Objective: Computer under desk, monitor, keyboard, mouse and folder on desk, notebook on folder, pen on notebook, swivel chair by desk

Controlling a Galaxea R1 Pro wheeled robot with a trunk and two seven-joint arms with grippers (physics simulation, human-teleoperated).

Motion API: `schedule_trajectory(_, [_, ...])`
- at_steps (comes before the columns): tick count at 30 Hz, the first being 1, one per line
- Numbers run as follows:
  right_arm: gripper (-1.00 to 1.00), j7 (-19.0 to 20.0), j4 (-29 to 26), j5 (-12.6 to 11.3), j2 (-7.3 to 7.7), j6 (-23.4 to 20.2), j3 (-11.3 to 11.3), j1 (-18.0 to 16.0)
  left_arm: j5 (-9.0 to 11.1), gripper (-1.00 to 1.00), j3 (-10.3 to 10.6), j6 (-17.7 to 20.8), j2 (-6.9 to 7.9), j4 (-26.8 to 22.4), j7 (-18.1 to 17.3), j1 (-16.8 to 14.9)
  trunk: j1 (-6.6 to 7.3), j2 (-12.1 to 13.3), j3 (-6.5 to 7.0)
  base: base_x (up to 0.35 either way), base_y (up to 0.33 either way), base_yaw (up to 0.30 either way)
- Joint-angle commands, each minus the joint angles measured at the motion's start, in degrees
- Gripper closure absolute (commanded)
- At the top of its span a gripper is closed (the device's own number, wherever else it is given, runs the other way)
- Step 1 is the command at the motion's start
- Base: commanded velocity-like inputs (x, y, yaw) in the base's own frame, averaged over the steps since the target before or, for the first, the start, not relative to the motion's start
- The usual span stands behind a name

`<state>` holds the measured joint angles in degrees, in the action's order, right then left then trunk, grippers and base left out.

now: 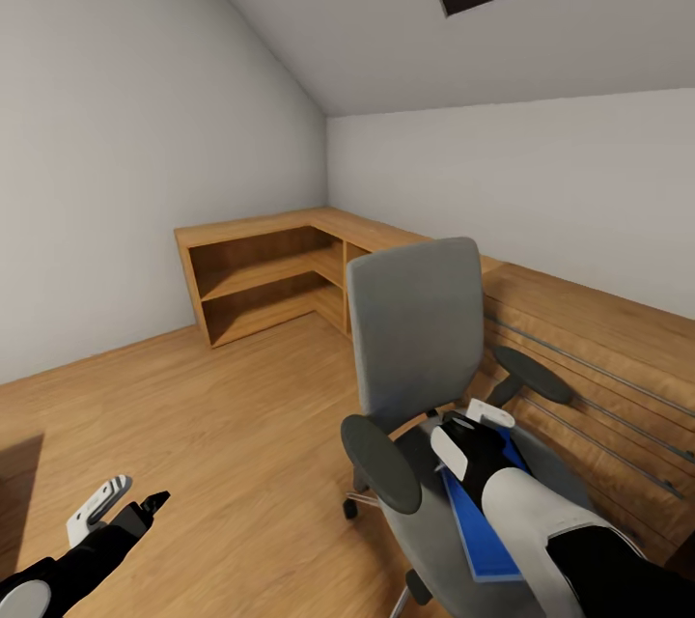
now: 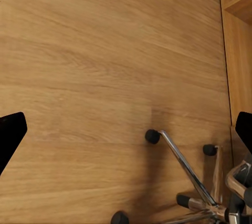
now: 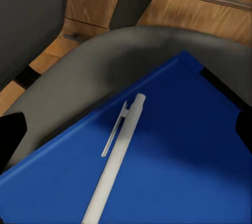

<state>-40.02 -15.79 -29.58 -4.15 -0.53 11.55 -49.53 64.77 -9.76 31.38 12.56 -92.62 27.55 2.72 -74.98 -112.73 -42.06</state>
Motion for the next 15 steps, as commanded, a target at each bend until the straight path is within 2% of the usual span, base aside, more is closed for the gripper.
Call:
schedule_trajectory(1, [-1.0,-0.32,-0.01,-0.47,0.04,-0.12,0.49,-0.04,0.61,-1.0,-0.06,0.05,0.01,-0.11,0.49,0.0,0.0,-0.02,-0.05,0.0,0.0,0.0])
schedule_trajectory(15, [-1.0,0.02,1.78,-0.58,0.04,-1.21,0.55,-0.04,0.53,-1.0,-0.25,-0.26,0.01,-0.11,0.62,0.0,-2.85,-5.24,-2.38,0.0,0.0,0.0])
